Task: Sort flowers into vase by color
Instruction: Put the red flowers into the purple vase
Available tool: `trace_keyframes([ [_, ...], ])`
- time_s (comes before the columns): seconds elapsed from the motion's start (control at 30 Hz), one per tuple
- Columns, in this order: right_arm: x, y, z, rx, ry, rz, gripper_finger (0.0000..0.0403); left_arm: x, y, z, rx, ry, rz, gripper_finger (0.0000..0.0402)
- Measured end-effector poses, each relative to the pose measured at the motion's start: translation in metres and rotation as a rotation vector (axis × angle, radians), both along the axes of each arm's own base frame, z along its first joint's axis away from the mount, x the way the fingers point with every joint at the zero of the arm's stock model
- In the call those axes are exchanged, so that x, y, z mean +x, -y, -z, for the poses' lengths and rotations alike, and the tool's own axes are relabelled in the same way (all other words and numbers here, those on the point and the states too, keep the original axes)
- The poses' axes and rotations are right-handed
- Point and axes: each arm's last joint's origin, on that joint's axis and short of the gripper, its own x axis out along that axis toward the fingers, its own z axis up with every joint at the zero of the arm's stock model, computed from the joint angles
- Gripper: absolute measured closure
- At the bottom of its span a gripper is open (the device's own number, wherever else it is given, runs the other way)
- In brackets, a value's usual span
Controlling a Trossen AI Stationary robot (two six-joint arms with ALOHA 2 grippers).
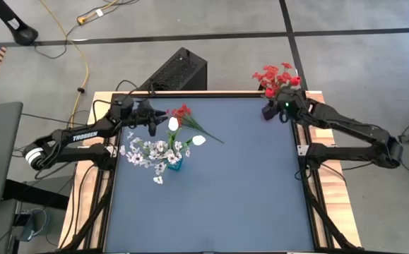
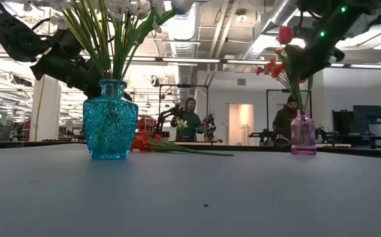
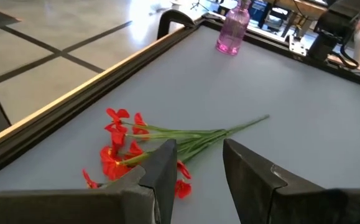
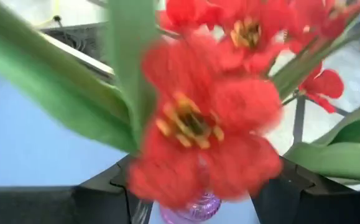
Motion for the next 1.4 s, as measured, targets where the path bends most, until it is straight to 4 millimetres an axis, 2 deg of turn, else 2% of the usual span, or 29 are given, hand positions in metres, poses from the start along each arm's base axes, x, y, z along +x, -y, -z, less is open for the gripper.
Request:
trace_keyframes([
  [0.13, 0.002, -0.001, -0.019, 0.063, 0.002, -0.062, 0.0159, 0.001, 0.001, 0.0, 0.002, -0.005, 0.009, 0.0282],
  [0.27, 0.001, -0.006, -0.03, 0.197, -0.019, -0.13, 0.0159, 0.001, 0.002, 0.002, -0.002, -0.019, 0.013, 0.0282],
  [0.5, 0.0, -0.017, -0.032, 0.435, 0.003, -0.302, 0.0159, 0.001, 0.002, 0.003, -0.005, -0.032, 0.03, 0.0282],
  [0.7, 0.011, -0.037, -0.033, 0.591, 0.088, -0.542, 0.0159, 0.0, 0.005, 0.006, -0.038, -0.046, 0.082, 0.0282],
  [0.83, 0.025, -0.055, -0.034, 0.599, 0.139, -0.642, 0.0159, -0.001, 0.007, 0.011, -0.063, -0.084, 0.095, 0.0282],
  [1.03, 0.044, -0.092, -0.017, 0.565, 0.154, -0.754, 0.0159, -0.003, 0.008, 0.015, -0.079, -0.123, 0.104, 0.0282],
  [1.23, 0.08, -0.123, 0.018, 0.473, 0.193, -0.823, 0.0159, -0.003, 0.008, 0.015, -0.069, -0.127, 0.108, 0.0282],
  [1.33, 0.106, -0.127, 0.034, 0.395, 0.179, -0.819, 0.0159, -0.003, 0.008, 0.015, -0.069, -0.127, 0.108, 0.0282],
  [1.4, 0.124, -0.121, 0.047, 0.324, 0.168, -0.773, 0.0159, -0.003, 0.008, 0.015, -0.069, -0.128, 0.107, 0.0282],
])
